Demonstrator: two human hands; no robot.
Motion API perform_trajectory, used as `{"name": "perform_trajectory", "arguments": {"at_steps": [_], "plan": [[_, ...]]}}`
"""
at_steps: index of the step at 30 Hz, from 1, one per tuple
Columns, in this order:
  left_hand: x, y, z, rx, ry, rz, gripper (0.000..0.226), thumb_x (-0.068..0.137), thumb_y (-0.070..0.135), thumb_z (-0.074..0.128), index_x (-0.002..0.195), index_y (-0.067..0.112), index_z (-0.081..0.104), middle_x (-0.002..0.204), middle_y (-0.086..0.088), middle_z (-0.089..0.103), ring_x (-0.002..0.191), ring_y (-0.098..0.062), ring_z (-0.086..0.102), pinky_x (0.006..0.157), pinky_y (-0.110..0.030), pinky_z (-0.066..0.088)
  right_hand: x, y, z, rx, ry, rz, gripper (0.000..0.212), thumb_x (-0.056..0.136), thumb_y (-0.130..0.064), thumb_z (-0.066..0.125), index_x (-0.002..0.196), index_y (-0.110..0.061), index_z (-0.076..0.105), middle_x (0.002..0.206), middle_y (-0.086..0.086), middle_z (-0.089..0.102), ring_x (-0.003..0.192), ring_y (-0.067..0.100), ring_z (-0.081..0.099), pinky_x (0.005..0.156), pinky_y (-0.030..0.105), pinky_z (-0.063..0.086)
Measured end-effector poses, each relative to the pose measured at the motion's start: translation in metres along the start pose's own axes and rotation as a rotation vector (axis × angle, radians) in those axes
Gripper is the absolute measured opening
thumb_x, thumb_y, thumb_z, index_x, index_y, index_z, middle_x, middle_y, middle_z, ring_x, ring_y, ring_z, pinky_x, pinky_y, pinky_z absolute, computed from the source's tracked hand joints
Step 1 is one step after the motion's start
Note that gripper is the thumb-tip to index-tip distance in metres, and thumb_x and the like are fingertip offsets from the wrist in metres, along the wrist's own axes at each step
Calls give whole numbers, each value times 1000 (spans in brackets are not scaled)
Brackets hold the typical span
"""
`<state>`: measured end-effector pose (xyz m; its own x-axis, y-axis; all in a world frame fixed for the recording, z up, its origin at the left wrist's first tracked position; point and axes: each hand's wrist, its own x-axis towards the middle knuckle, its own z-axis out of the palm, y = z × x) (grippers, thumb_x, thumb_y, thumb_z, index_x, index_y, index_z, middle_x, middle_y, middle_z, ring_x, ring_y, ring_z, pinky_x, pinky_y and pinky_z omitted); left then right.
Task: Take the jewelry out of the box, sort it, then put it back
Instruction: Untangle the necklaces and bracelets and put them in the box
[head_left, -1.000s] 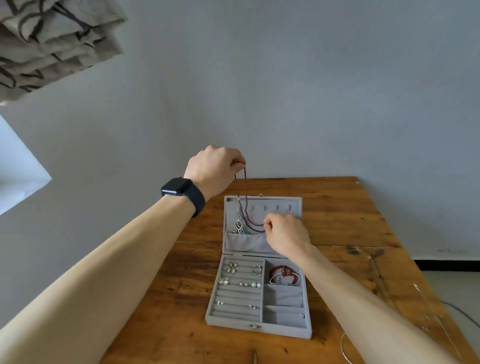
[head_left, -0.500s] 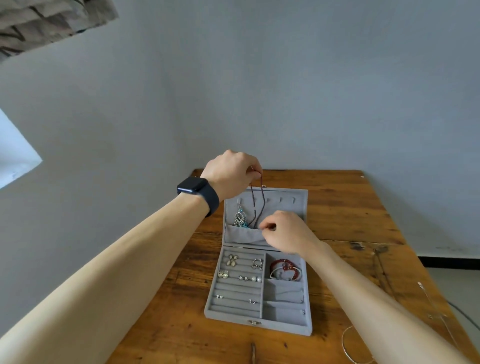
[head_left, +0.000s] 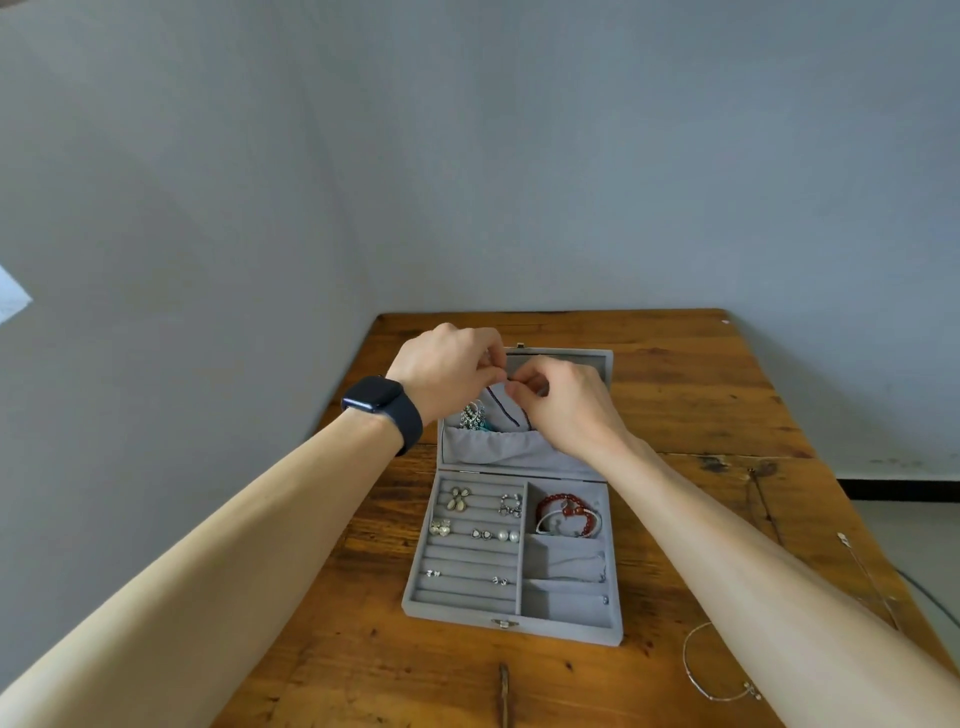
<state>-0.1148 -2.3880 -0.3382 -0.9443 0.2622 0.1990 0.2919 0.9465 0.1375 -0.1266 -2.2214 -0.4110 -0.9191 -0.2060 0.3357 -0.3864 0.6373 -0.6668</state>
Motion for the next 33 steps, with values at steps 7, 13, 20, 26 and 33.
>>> {"name": "perform_trajectory", "arguments": {"at_steps": [7, 13, 20, 26, 33], "plan": [[-1, -15, 10, 104, 77, 52, 17, 97, 33, 59, 104, 19, 68, 136, -4, 55, 117, -28, 51, 96, -39, 41, 0, 0, 11, -284, 235, -117, 18, 90, -36, 63, 93, -23, 74, 107, 0, 64, 100, 24, 51, 77, 37, 44], [13, -18, 9, 3, -22, -10, 12, 99, 22, 56, 107, 13, 56, 104, -9, 62, 92, -28, 58, 75, -40, 50, 10, 2, 14, -348, 300, -113, 10, 80, -27, 69, 77, -18, 69, 119, -1, 62, 111, 25, 53, 90, 38, 31], [7, -16, 12, 38, -14, 1, 35, 89, 37, 61, 120, 21, 56, 115, -5, 61, 106, -27, 56, 89, -44, 50, 7, 0, 16, -356, 335, -93, 12, 81, -33, 72, 80, -21, 72, 113, -4, 64, 105, 24, 54, 91, 41, 31], [6, -15, 17, 144, -10, 12, 41, 89, 50, 62, 123, 25, 61, 125, -5, 56, 112, -28, 52, 93, -42, 47, 8, -7, 9, -330, 281, -232, 12, 86, -37, 71, 90, -27, 76, 114, -8, 64, 111, 22, 52, 89, 41, 30], [9, -19, 18, 77, 27, 6, 29, 96, 39, 61, 120, 22, 65, 126, -1, 56, 115, -25, 50, 94, -41, 46, 15, -6, 8, -411, 298, -182, 10, 83, -30, 75, 83, -20, 74, 108, -4, 64, 105, 24, 51, 82, 36, 33]]}}
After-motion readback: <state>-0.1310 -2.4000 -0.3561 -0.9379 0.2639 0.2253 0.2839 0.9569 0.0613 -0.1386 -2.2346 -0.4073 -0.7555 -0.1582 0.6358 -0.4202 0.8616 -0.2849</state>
